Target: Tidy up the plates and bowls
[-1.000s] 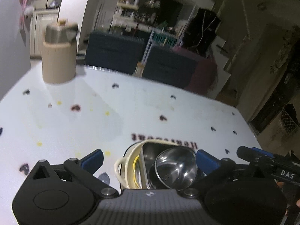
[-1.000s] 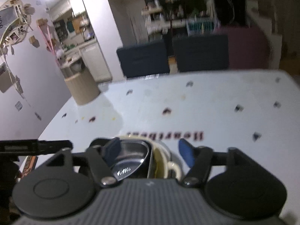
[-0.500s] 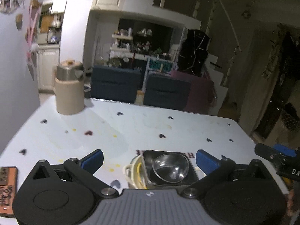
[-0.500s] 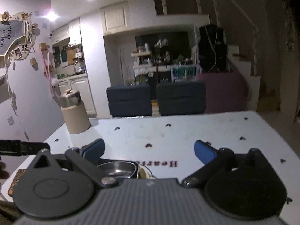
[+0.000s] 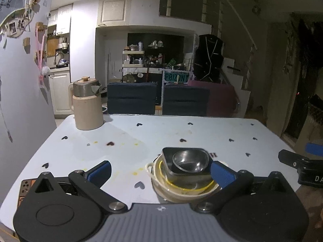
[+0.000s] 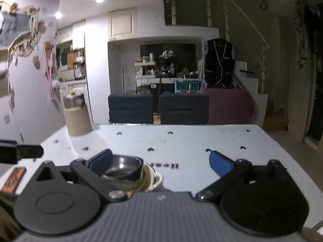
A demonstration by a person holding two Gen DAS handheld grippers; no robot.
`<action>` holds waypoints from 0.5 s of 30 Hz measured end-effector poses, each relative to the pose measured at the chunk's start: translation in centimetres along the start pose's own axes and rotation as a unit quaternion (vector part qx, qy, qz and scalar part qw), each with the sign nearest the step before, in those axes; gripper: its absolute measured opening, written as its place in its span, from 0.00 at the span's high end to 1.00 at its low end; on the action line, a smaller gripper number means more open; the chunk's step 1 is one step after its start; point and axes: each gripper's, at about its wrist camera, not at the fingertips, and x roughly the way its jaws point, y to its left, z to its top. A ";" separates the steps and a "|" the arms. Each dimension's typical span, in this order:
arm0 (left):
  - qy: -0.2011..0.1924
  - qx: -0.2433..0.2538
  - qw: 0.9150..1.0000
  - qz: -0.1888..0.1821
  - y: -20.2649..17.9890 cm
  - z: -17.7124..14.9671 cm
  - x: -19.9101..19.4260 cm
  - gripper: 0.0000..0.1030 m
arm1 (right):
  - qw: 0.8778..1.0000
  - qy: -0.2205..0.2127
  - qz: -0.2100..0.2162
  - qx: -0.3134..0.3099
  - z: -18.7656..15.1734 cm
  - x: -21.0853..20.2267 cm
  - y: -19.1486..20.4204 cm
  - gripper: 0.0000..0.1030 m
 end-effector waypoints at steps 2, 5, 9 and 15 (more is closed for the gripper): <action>0.001 0.005 1.000 0.005 -0.2 -0.7 -0.2 0.00 | 1.000 0.003 -0.007 -0.010 -0.5 -0.1 0.3 0.00; 0.000 0.016 1.000 0.014 -0.4 -1.7 -0.4 0.00 | 1.000 0.007 -0.004 -0.008 -1.2 -0.3 0.4 0.00; 0.001 0.024 0.999 0.026 -0.4 -3.2 -0.4 0.00 | 1.000 0.013 -0.018 -0.012 -2.2 -0.8 0.3 0.00; 0.006 0.012 0.999 0.029 0.2 -4.1 -0.2 0.00 | 0.999 0.019 -0.026 -0.016 -3.3 -1.3 0.5 0.00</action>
